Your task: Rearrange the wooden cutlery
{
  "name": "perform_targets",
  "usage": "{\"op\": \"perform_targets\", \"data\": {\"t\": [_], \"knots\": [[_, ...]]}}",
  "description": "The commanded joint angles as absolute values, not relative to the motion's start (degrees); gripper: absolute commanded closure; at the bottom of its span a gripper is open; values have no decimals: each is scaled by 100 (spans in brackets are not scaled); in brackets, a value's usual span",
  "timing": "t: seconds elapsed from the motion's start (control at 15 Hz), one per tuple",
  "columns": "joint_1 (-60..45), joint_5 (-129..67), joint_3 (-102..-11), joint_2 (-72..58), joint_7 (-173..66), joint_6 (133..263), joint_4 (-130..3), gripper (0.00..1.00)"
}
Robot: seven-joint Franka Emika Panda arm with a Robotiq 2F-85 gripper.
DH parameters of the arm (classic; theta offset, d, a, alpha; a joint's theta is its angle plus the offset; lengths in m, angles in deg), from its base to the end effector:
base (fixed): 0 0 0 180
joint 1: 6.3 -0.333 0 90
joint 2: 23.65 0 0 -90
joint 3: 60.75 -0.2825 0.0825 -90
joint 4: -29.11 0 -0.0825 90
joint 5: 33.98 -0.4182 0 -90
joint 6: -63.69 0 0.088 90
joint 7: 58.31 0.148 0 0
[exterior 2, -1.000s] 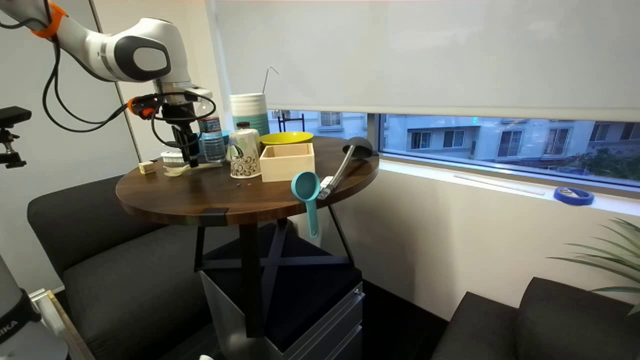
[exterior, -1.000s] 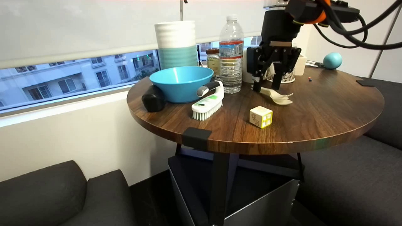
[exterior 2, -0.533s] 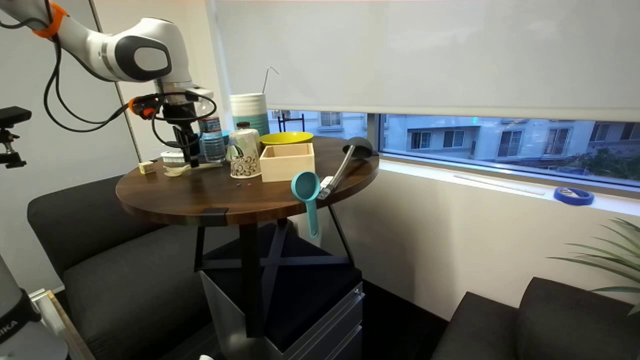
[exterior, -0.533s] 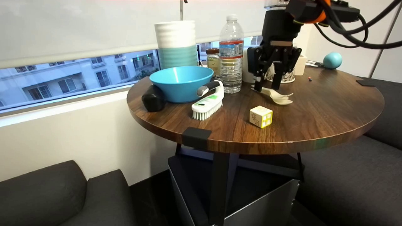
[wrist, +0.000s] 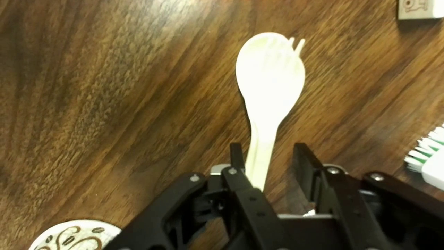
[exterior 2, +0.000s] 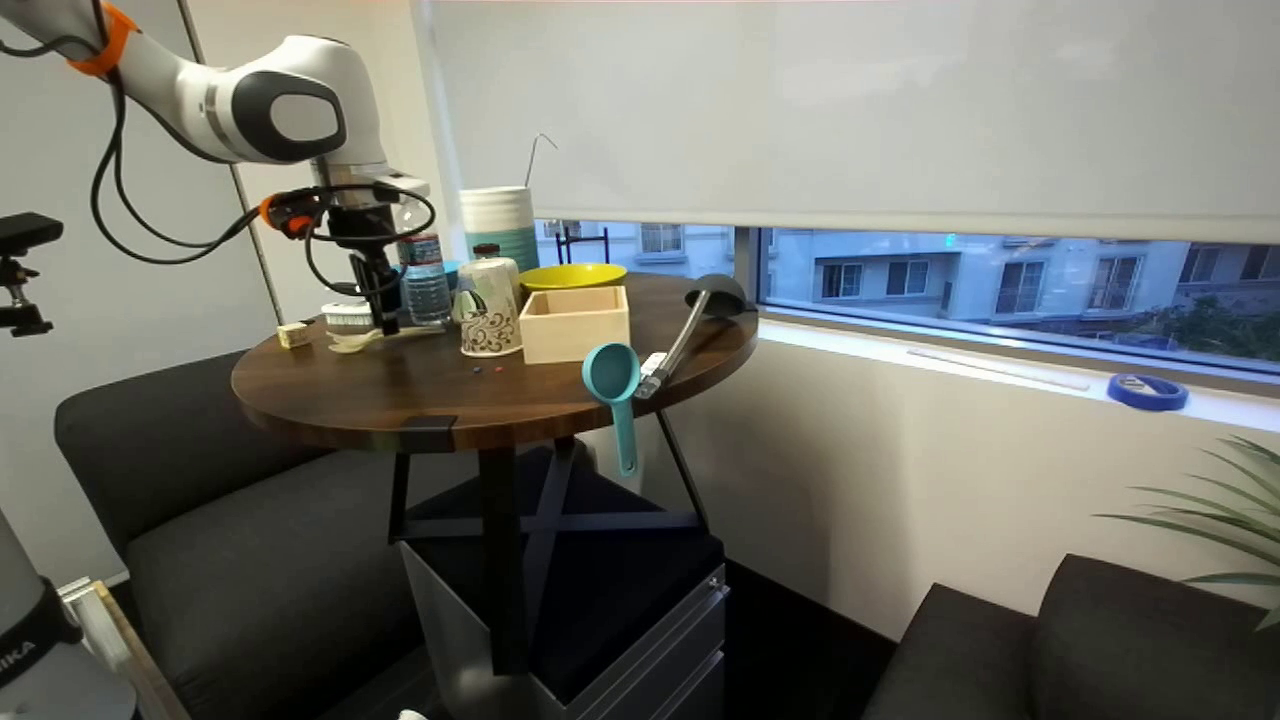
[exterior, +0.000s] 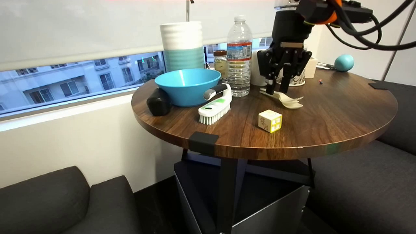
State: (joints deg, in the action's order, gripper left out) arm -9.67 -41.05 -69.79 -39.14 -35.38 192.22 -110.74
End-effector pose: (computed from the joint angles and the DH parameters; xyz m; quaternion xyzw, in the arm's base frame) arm 0.4822 0.1102 0.3166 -0.9904 0.1301 -0.0252 0.0379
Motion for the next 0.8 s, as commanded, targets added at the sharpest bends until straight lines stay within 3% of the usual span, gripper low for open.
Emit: {"op": "perform_targets", "data": {"t": [0.0,0.73], "knots": [[-941,-3958,-6992,-3918,-3392,19225,-11050,59],[-946,-3959,-7003,-3899,-3382,19223,-11058,65]]}}
